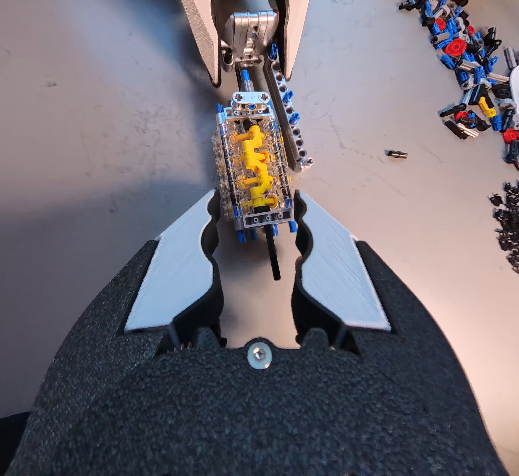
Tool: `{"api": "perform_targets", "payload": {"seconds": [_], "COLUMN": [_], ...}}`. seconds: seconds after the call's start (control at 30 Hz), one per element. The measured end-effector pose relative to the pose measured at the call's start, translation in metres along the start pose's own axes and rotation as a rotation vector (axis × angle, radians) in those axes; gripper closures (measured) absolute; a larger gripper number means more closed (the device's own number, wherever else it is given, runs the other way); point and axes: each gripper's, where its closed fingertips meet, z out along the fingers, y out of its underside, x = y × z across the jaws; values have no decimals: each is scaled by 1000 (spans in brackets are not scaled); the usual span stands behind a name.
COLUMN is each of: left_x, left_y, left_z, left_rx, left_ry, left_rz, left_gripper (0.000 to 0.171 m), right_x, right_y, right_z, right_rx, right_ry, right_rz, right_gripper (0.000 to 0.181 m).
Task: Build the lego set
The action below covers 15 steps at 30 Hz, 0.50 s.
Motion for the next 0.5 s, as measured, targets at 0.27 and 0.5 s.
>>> {"api": "perform_targets", "payload": {"seconds": [0.27, 0.5], "left_x": [1, 9], "left_y": [-15, -21], "left_z": [-10, -4], "left_rx": [113, 124], "left_ry": [27, 60], "left_rz": [-23, 9], "left_gripper": [127, 128], "right_x": [-6, -13], "right_y": [-7, -15], "right_z": [8, 13], "right_rx": [36, 70], "right_ry": [-25, -49], "right_rz": [-5, -36], "right_gripper": [132, 131]}}
